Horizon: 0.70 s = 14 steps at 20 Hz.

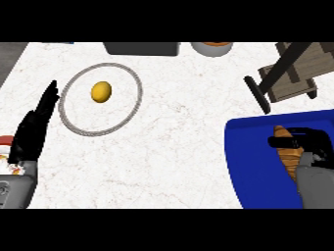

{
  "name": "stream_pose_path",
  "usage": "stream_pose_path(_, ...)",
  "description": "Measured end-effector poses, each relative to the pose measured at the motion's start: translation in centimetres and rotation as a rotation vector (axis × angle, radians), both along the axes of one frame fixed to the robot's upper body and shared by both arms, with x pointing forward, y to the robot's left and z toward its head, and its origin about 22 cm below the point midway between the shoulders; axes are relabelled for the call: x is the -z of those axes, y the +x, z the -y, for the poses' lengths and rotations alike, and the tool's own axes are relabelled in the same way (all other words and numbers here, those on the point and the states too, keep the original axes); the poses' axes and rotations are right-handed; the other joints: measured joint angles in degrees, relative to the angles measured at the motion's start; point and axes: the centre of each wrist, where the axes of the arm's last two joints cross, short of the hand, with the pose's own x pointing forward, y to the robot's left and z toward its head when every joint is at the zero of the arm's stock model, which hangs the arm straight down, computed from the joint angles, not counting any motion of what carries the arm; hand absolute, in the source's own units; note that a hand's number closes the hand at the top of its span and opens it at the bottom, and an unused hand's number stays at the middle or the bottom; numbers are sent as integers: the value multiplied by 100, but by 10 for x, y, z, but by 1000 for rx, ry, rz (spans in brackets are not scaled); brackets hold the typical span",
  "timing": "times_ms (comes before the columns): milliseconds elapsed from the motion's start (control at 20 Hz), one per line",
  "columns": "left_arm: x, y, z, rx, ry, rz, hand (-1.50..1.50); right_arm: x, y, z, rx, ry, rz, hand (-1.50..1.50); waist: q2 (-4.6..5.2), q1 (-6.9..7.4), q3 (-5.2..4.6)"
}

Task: Pick the croissant from the tray and place it in the tiered basket

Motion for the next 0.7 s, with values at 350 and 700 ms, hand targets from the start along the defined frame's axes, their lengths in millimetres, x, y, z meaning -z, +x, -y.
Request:
stream_pose_path(350, -12, 12, 25, 116, 3, 42, 0, -85, 78, -36, -74, -188, 166, 150, 227, 762, -15)
stream_pose_path(700, -17, 19, 40, 165, 6, 55, 0, -181, 116, -38, 16, -470, 355, 150, 292, 980, -27)
